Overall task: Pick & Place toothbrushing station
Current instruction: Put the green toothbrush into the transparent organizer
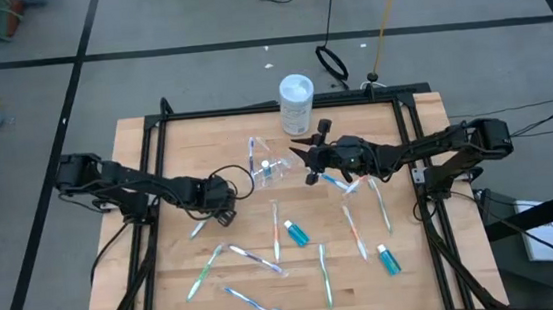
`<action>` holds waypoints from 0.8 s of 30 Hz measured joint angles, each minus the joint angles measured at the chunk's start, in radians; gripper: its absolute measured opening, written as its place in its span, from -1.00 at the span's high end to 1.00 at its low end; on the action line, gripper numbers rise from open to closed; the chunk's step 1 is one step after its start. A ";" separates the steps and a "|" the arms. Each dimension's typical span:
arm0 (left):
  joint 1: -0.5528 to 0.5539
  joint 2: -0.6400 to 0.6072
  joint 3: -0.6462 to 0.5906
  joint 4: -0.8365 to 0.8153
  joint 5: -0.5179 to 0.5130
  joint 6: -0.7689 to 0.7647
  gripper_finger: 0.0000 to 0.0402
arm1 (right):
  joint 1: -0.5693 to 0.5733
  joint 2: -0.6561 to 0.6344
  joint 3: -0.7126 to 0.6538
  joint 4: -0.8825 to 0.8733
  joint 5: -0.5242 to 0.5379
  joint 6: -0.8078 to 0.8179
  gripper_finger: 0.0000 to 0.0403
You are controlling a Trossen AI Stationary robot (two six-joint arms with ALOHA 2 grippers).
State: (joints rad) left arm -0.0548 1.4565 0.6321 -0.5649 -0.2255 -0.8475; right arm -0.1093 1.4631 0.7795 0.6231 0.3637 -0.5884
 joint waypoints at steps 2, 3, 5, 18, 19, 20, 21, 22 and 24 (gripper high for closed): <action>0.000 0.000 -0.001 0.014 0.010 0.000 0.59 | 0.000 0.000 0.000 -0.002 0.000 0.000 0.55; 0.000 0.000 -0.001 0.021 0.019 0.002 0.64 | 0.000 0.000 0.000 -0.007 0.000 0.000 0.55; 0.001 -0.016 -0.004 0.033 0.037 0.032 0.74 | 0.000 0.000 0.000 -0.017 0.000 0.000 0.55; 0.001 -0.088 0.123 0.214 -0.063 0.268 0.89 | 0.000 0.000 0.000 -0.062 -0.001 0.127 0.55; 0.001 -0.095 0.142 0.216 -0.063 0.300 0.91 | 0.000 0.000 0.000 -0.067 -0.001 0.139 0.55; 0.001 -0.099 0.160 0.233 -0.064 0.325 0.94 | 0.000 0.000 0.000 -0.075 -0.001 0.151 0.55; 0.001 -0.099 0.183 0.257 -0.064 0.347 0.96 | 0.000 0.000 0.000 -0.086 -0.001 0.161 0.55; 0.001 -0.100 0.198 0.265 -0.063 0.364 0.98 | 0.000 0.000 0.000 -0.094 -0.001 0.169 0.55; 0.001 -0.110 0.227 0.250 -0.068 0.406 0.97 | 0.000 0.000 0.000 -0.110 -0.002 0.194 0.55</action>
State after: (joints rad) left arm -0.0536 1.3468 0.8590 -0.3149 -0.2938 -0.4411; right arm -0.1093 1.4635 0.7795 0.5128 0.3619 -0.3941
